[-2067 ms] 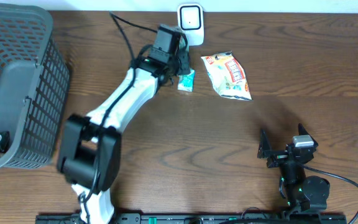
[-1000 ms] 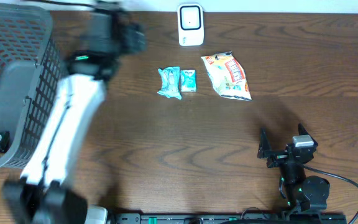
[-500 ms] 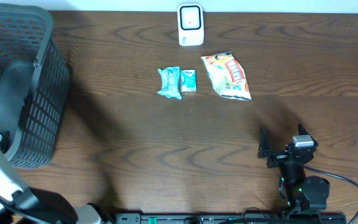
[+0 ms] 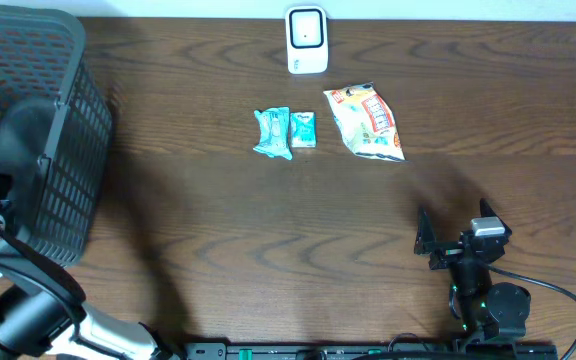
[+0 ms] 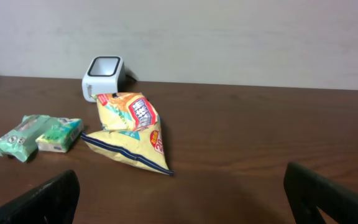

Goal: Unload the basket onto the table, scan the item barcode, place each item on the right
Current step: 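Reach the left gripper into the basket and grasp a small white-orange pack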

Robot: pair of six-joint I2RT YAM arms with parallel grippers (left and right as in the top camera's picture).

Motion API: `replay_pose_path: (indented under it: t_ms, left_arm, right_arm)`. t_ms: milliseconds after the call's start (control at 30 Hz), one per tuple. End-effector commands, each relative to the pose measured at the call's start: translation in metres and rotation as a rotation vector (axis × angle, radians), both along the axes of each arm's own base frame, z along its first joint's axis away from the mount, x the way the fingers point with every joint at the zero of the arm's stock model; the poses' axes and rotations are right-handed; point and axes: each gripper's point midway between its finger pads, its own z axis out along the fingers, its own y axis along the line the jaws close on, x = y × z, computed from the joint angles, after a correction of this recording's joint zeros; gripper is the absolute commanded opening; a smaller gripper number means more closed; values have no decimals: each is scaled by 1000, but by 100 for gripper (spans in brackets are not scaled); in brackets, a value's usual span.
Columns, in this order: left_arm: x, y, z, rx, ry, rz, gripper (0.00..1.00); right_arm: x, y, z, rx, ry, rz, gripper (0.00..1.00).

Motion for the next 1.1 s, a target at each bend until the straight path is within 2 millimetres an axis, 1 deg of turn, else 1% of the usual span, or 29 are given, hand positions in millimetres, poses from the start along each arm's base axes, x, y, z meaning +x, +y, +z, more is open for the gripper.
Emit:
replay_pose_path:
  t_ms: [0, 167, 267, 367, 500, 667, 700, 767, 833, 900, 933, 1033, 1067]
  left_arm:
    - [-8, 5, -4, 21, 29, 58, 99]
    - [-17, 5, -10, 10, 40, 86, 99]
    - [-29, 8, -18, -4, 53, 127, 99]
    - [-40, 14, -25, -10, 56, 163, 99]
    - [-47, 23, -31, -9, 61, 151, 99]
    - [-42, 30, -31, 10, 47, 124, 100]
    - [-40, 31, -31, 11, 35, 123, 95]
    - [-37, 31, -32, 10, 21, 123, 91]
    - [-34, 31, -35, -3, 6, 119, 90]
    - [-31, 29, -41, -23, -1, 117, 89]
    - [-30, 27, -44, -37, -4, 115, 87]
    - [-27, 22, -59, -89, -2, 111, 84]
    - [-27, 20, -64, -105, 4, 111, 80]
  right_arm:
    - [0, 2, 0, 17, 2, 4, 99]
    - [0, 2, 0, 17, 2, 4, 99]
    - [0, 2, 0, 17, 2, 4, 99]
    - [0, 2, 0, 17, 2, 4, 99]
    - [0, 2, 0, 17, 2, 4, 99]
    - [0, 2, 0, 17, 2, 4, 99]
    - [0, 2, 0, 17, 2, 4, 99]
    - [0, 2, 0, 17, 2, 4, 99]
    - [0, 2, 0, 17, 2, 4, 99]
    - [0, 2, 0, 17, 2, 4, 99]
    - [0, 2, 0, 17, 2, 4, 99]
    - [0, 2, 0, 17, 2, 4, 99]
    - [0, 2, 0, 17, 2, 4, 99]
